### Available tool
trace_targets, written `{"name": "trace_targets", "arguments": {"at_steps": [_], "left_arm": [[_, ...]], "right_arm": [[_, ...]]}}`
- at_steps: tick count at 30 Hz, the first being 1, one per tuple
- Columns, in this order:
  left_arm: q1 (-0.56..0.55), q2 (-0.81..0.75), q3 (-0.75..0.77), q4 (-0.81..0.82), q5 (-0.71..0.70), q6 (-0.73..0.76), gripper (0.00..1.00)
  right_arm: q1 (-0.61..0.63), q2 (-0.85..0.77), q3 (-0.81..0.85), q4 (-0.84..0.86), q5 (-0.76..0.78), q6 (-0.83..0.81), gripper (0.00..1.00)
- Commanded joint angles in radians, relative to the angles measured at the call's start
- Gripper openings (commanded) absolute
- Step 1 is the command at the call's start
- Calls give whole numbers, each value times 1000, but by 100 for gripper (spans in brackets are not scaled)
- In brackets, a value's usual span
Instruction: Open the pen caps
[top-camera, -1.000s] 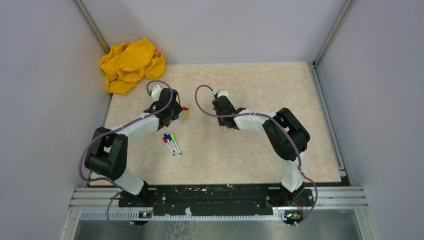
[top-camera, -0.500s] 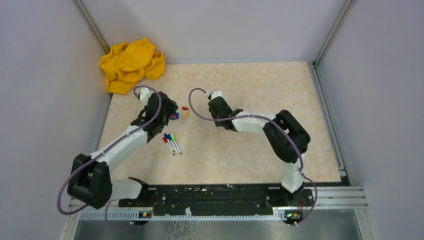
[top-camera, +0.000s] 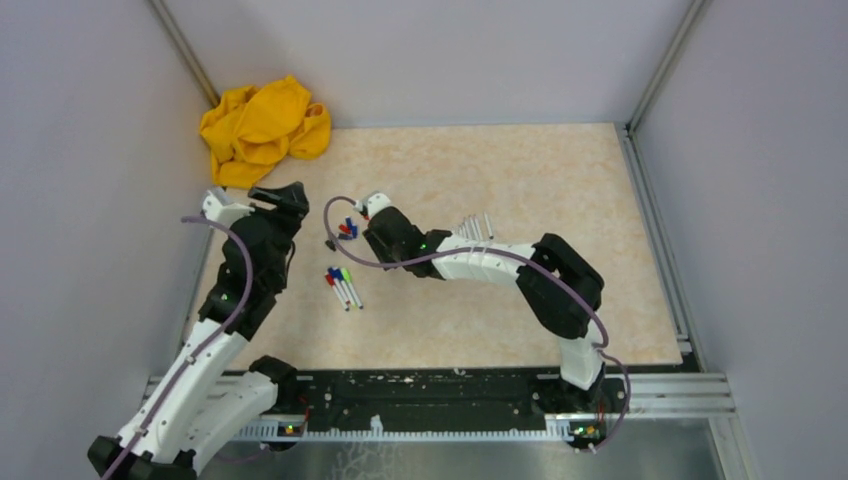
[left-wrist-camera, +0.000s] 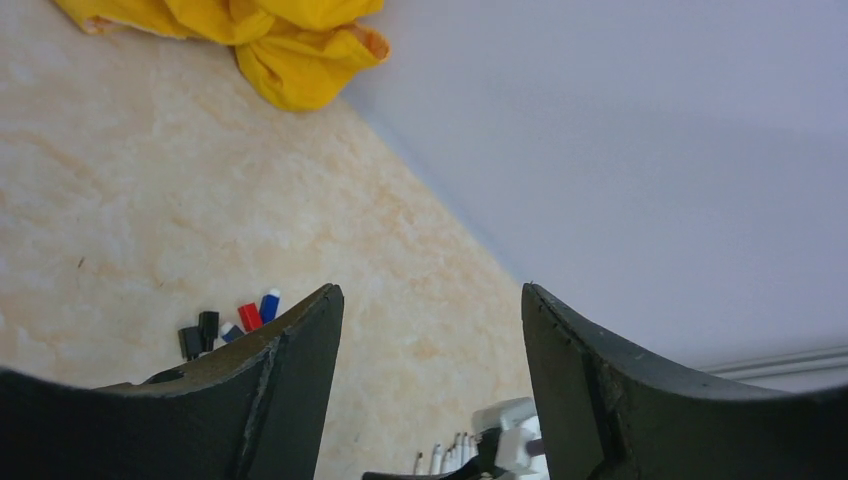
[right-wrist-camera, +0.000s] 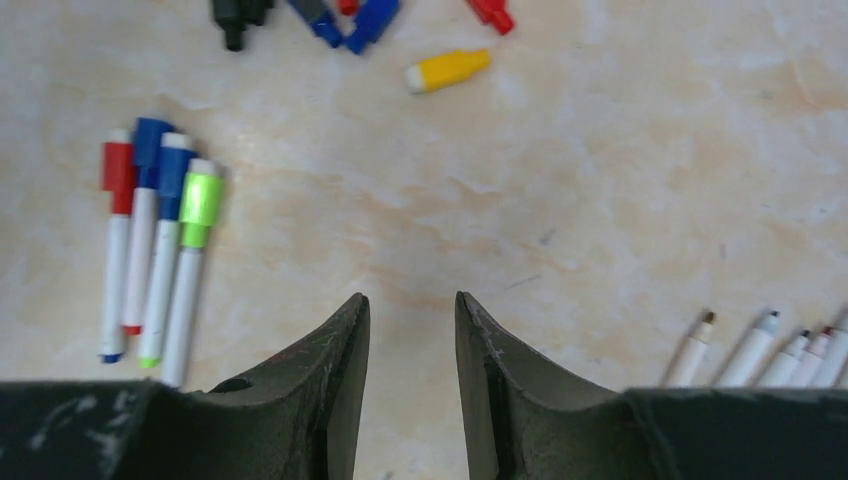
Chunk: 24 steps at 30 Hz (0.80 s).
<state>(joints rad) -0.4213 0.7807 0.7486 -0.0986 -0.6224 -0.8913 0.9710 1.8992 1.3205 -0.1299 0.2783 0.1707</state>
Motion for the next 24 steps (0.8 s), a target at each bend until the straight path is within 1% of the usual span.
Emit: {"name": "trace_targets", "arguments": {"at_steps": [1, 7, 14, 24], "left_arm": [[-5, -102, 28, 0, -45, 47, 72], [-5, -177, 56, 45, -2, 93, 74], [-5, -190, 83, 58, 25, 129, 74], [-5, -201, 72, 72, 27, 146, 74]], "right_arm": [[59, 48, 92, -28, -51, 33, 37], [106, 141, 199, -81, -97, 49, 37], [140, 235, 293, -128, -111, 57, 37], [168, 294, 350, -166, -108, 58, 37]]}}
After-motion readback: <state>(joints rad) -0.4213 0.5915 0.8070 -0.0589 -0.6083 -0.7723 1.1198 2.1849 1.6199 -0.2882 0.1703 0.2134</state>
